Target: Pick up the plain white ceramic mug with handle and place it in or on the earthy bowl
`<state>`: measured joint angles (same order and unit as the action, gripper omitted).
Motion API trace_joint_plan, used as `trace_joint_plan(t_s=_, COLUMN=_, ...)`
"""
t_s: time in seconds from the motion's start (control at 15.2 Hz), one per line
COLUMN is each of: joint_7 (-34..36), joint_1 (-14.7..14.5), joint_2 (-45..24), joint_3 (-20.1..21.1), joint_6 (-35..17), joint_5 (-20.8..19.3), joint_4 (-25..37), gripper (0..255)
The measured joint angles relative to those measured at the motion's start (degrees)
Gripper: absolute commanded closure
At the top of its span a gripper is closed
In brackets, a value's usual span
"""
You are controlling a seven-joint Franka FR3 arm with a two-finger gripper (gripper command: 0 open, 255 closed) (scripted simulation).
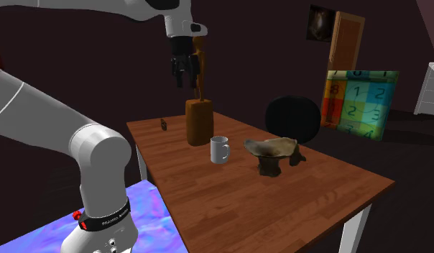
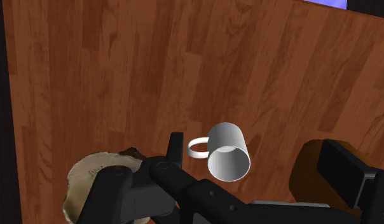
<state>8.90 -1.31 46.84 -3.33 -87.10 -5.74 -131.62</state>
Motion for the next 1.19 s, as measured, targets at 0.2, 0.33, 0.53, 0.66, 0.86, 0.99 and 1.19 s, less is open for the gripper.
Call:
trace_joint_plan(t_s=0.2, joint_7=-0.01, joint_1=-0.24, joint_2=-1.97, joint_3=-0.1, joint_6=-1.86, joint_5=0.18, joint_4=-0.6, gripper=0)
trace_joint_plan(t_s=0.33, joint_7=-0.45, joint_1=-0.47, joint_2=-5.06, joint_3=-0.61, joint_6=-4.57, joint_5=0.21, joint_4=-1.19, gripper=0)
trace_joint_plan(t_s=0.53, joint_7=-0.71, joint_1=-1.04, joint_2=-10.33, joint_3=-0.98, joint_6=-9.12, joint_5=0.6, joint_4=-2.06, gripper=0)
trace_joint_plan(t_s=0.66, joint_7=-1.06, joint_1=-1.35, joint_2=-13.25, joint_3=-1.22, joint_6=-11.23, joint_5=0.86, joint_4=-2.3, gripper=0)
trace_joint_plan(t_s=0.86, joint_7=-1.64, joint_1=-1.92, joint_2=-19.81, joint_3=-1.59, joint_6=-14.96, joint_5=1.44, joint_4=-1.03, gripper=0)
trace_joint_plan(t_s=0.99, joint_7=-2.0, joint_1=-2.3, joint_2=-24.05, joint_3=-1.79, joint_6=-17.94, joint_5=1.89, joint_4=-0.84, gripper=0)
trace_joint_plan(t_s=1.19, joint_7=-2.78, joint_1=-2.77, joint_2=-30.22, joint_3=-2.03, joint_6=-21.02, joint_5=2.6, joint_4=0.65, gripper=0)
